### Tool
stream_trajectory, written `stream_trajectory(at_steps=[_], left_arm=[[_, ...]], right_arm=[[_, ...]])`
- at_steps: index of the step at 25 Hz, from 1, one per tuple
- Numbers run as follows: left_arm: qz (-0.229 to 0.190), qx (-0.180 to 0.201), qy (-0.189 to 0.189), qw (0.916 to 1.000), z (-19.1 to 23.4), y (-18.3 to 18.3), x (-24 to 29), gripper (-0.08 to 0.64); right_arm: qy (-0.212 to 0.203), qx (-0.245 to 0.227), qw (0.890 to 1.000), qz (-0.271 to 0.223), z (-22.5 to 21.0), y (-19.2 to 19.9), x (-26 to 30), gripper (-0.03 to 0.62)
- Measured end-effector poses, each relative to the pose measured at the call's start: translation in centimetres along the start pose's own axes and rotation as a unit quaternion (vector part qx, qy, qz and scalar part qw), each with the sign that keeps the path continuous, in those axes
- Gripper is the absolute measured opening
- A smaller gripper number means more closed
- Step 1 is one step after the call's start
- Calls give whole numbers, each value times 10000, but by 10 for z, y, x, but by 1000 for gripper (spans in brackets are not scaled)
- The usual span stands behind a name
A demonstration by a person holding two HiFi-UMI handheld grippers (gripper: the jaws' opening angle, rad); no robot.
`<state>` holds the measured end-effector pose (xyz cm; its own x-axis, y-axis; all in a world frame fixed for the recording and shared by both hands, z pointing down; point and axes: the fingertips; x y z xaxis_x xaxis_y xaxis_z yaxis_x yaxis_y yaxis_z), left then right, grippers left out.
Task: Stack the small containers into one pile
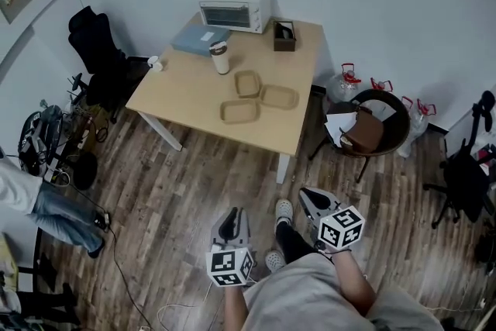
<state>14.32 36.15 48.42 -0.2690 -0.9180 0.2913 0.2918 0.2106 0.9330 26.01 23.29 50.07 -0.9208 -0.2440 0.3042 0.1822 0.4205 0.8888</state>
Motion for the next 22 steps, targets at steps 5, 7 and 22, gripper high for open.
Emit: stream_trajectory(at_steps=[5,7,22], left_arm=[[74,122,-93,9999,19,-16,36,97],[98,194,-103,9997,23,-26,53,103],[444,328,-150,9984,47,-76,184,164]], right_arm=[[-26,-55,10000,54,-15,-14,35,28],[-45,-34,10000,37,-24,-25,49,35],[-396,40,9992,-65,-79,-92,153,141]])
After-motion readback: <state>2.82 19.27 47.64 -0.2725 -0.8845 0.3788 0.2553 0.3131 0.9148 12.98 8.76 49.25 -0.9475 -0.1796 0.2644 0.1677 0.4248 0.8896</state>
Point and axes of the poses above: the fingertips, and each gripper's own axes: x forward along the fingers, z to its left, y out of its underside
